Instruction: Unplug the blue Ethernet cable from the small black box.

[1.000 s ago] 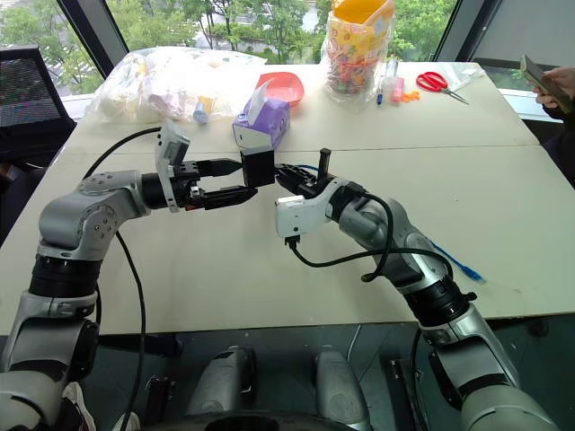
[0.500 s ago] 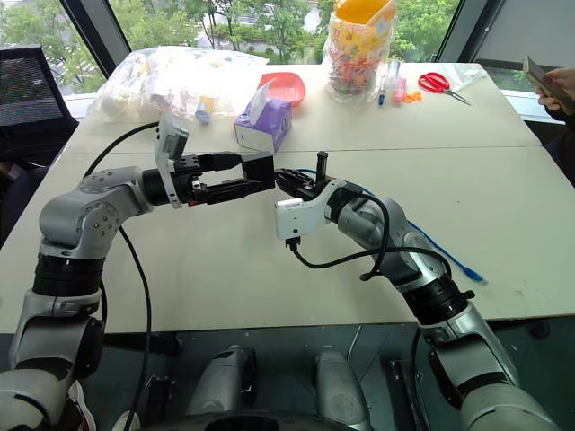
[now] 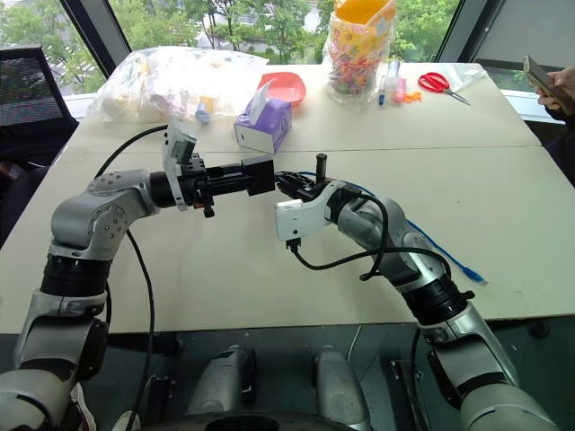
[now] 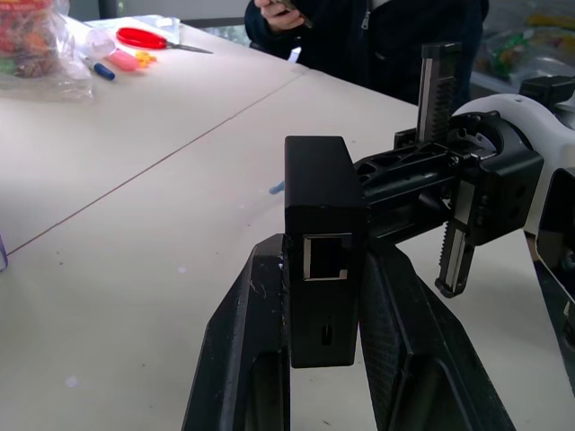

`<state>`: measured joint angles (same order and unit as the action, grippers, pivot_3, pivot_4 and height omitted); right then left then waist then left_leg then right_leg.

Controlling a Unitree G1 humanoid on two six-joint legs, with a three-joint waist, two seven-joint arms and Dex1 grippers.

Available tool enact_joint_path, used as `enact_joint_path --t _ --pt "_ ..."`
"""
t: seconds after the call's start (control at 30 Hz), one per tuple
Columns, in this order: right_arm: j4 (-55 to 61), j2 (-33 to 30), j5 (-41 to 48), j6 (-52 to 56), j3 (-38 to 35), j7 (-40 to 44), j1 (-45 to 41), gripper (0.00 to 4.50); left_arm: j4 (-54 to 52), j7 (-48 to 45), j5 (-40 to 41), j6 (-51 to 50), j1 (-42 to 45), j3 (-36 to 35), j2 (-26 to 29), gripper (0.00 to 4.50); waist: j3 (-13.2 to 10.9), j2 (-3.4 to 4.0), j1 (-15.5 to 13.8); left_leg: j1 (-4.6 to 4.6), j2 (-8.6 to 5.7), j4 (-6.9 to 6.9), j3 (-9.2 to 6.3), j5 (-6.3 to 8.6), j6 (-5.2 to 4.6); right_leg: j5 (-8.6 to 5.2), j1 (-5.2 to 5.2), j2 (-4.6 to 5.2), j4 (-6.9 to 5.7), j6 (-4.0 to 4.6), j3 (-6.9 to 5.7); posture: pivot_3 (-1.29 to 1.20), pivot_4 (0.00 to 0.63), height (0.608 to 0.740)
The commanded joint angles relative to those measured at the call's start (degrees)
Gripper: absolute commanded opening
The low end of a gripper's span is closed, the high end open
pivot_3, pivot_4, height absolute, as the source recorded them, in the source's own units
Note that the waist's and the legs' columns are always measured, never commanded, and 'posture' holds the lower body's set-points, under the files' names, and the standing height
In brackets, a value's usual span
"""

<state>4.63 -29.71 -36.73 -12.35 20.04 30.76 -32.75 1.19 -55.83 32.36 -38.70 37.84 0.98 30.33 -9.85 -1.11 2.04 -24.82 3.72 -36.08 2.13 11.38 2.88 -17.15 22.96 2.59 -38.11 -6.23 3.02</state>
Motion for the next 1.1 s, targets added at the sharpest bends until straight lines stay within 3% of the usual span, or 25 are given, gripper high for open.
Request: enact_joint_path --t 0.03,0.1,0.13,0.37,0.63,0.77,0.9,0.97,1.07,1.1 --pt "4.6 0.9 3.6 -0.5 -1.4 1.1 -1.3 0.00 -0.2 -0.7 -1.0 0.4 -0.2 0.4 0.7 0.45 0.0 0.00 0.0 0.00 0.00 0.00 0.00 0.00 0.00 0.00 0.00 0.00 0.00 0.00 0.00 0.00 0.150 0.735" --pt "4.6 1.0 4.8 -0.3 -1.9 1.6 -1.6 0.00 0.0 -1.2 -0.9 0.3 -0.2 0.3 1.0 0.45 0.0 0.00 0.0 0.00 0.00 0.00 0.00 0.00 0.00 0.00 0.00 0.00 0.00 0.00 0.00 0.00 0.150 0.735" --pt "4.5 1.1 5.7 0.0 -2.2 2.0 -1.8 0.95 0.1 -1.6 -0.9 0.1 -0.2 0.2 1.2 0.45 0.0 0.00 0.0 0.00 0.00 0.00 0.00 0.00 0.00 0.00 0.00 0.00 0.00 0.00 0.00 0.00 0.150 0.735" --pt "4.7 -0.9 22.2 13.4 -5.3 18.7 -3.4 4.46 1.2 -6.6 0.2 -0.9 -0.2 -0.9 5.3 0.45 0.0 0.00 0.1 0.00 0.01 0.01 -0.01 0.00 0.00 0.00 0.00 -0.01 0.00 0.00 -0.01 0.00 0.150 0.735" --pt "9.2 -2.4 50.6 49.3 -13.7 34.5 -9.6 4.46 2.1 -15.6 3.5 -2.2 0.6 -2.5 10.7 0.45 0.0 0.01 0.0 0.00 0.04 0.02 -0.01 0.00 0.00 0.00 0.00 0.00 0.00 0.01 -0.03 0.00 0.150 0.735" --pt "8.3 -2.8 60.0 63.6 -15.9 35.3 -12.7 4.46 1.5 -19.7 5.2 -2.8 0.6 -2.5 12.6 0.45 0.0 0.02 0.0 0.00 0.06 0.06 -0.01 0.01 0.00 -0.03 0.03 0.01 0.00 0.08 -0.04 0.00 0.150 0.735" --pt "7.4 -1.4 65.8 70.4 -17.2 33.5 -14.2 4.46 1.9 -20.6 6.6 -3.9 1.9 -3.2 12.7 0.45 0.0 0.01 0.0 -0.07 0.06 0.06 -0.01 0.01 -0.01 -0.11 0.10 0.01 0.00 0.21 -0.04 0.00 0.150 0.735" --pt "6.2 -0.4 67.1 71.4 -17.6 31.9 -14.9 3.94 1.8 -20.9 7.0 -4.1 2.4 -3.3 12.6 0.45 0.0 0.02 0.0 -0.31 0.06 0.00 -0.01 0.01 -0.01 -0.10 0.33 0.01 -0.01 0.20 -0.04 0.00 0.150 0.735" --pt "4.8 0.1 68.0 72.2 -17.1 30.3 -15.8 2.65 1.4 -21.0 7.4 -4.4 2.6 -3.5 12.5 0.45 0.0 0.02 0.0 -0.53 0.05 -0.06 -0.03 0.00 -0.02 0.00 0.51 -0.01 -0.01 0.01 -0.04 0.00 0.150 0.735" --pt "4.4 0.1 68.1 72.3 -16.7 29.9 -16.0 2.65 1.1 -21.0 7.5 -4.5 2.8 -3.5 12.5 0.45 0.0 0.02 0.0 -0.54 0.04 -0.06 -0.02 0.00 -0.02 0.00 0.51 0.00 -0.01 0.01 -0.04 0.00 0.150 0.735"
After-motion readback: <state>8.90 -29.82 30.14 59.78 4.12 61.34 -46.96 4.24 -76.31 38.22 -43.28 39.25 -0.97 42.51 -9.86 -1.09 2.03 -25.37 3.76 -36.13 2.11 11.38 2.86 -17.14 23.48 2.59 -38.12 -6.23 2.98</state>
